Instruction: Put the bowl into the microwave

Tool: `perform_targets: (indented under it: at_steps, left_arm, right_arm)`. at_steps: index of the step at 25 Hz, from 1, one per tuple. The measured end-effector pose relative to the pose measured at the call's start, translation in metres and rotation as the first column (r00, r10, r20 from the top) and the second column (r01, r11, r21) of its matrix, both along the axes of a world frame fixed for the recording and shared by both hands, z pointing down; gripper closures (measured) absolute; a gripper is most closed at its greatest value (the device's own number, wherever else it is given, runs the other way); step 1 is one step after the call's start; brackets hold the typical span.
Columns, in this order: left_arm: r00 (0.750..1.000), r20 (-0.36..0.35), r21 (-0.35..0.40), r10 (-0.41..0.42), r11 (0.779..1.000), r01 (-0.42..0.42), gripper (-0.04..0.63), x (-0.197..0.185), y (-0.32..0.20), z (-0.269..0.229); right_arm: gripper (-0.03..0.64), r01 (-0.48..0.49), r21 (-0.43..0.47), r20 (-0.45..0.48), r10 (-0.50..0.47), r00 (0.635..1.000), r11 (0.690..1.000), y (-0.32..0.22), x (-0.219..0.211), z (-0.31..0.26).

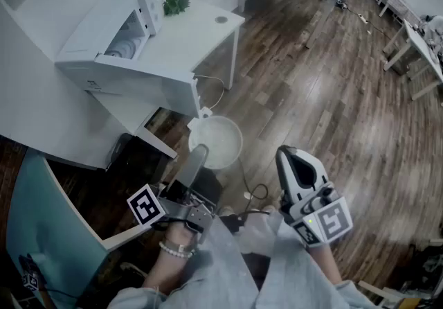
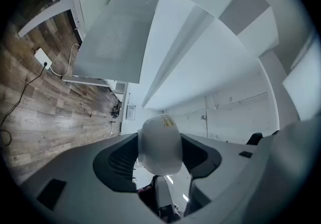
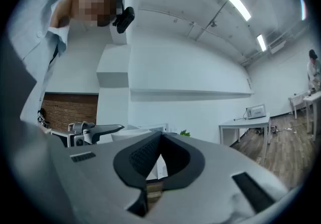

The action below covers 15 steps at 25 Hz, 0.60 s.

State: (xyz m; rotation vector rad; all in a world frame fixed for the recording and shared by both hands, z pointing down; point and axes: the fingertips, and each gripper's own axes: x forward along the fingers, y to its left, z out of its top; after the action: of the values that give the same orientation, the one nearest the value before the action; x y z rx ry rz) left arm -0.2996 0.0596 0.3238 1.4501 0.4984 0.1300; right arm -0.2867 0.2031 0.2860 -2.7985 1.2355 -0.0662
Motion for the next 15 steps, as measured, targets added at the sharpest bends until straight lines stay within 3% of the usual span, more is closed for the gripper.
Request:
perform_targets:
  at_steps: [15]
  left_arm:
    - [1.0,-0.008,0.016,0.022,1.0,-0.022,0.347,0.0003,0.0015,0.0]
  right_arm:
    - [0.618,-0.006,-0.002,0.001,0.006,1.0,1.0,-0.0041,-0.0058,0.002]
